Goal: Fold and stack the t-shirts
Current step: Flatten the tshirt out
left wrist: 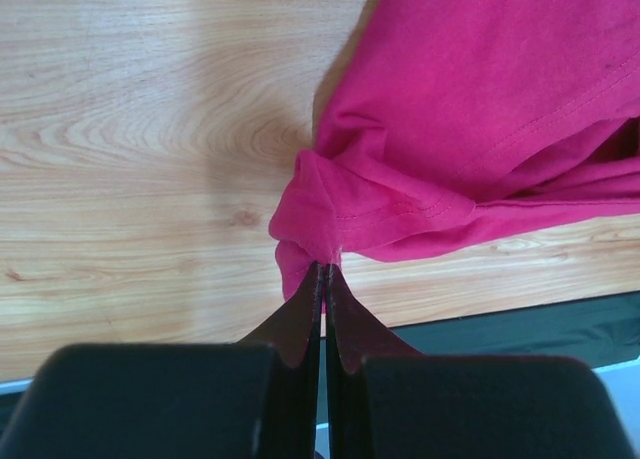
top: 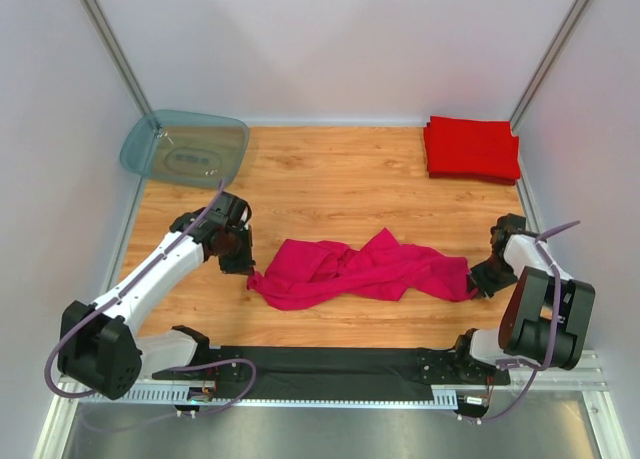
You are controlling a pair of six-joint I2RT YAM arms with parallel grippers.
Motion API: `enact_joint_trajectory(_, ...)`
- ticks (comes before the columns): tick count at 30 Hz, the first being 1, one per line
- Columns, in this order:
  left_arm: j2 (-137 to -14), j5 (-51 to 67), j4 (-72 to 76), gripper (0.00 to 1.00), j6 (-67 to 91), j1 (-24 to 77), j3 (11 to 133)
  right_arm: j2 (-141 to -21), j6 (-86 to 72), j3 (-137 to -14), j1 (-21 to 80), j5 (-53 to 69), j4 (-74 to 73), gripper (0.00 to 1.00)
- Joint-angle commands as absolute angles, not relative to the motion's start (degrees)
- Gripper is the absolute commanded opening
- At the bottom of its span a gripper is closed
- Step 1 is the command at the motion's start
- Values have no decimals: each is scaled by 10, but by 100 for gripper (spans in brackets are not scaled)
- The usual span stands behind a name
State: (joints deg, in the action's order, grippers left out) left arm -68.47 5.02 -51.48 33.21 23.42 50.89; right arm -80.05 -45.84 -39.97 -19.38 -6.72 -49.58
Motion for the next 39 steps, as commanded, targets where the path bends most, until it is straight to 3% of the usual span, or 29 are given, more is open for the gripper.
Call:
enact_joint_trajectory(1,-691,58,-499,0,315,229,517,-826,-471,-357,-193,-132,-400,24)
enact_joint_trajectory(3,-700,59,-498,0,311,228,521,-821,-468,-354,-193,-131,-394,16)
enact_joint_trajectory(5,-704,59,-499,0,309,224,526,-815,-462,-364,-192,-127,-397,1)
enact_joint_trajectory(16,-713,5,-547,0,277,202,620,-685,-430,-593,-175,-192,-664,0)
enact_joint_trajectory(27,-650,-29,-664,0,319,203,802,-636,-434,-827,-175,-156,-787,0)
enact_joint_trajectory(32,-618,-9,-646,0,358,205,734,-602,-446,-838,-175,-131,-783,0)
enact_joint_trajectory(36,-596,70,-612,0,407,204,614,-593,-433,-732,-174,-108,-793,0)
enact_joint_trajectory(38,-594,70,-615,16,417,204,561,-565,-424,-654,-175,-102,-773,0)
enact_joint_trajectory(39,-592,59,-617,34,415,204,551,-557,-418,-632,-175,-95,-759,0)
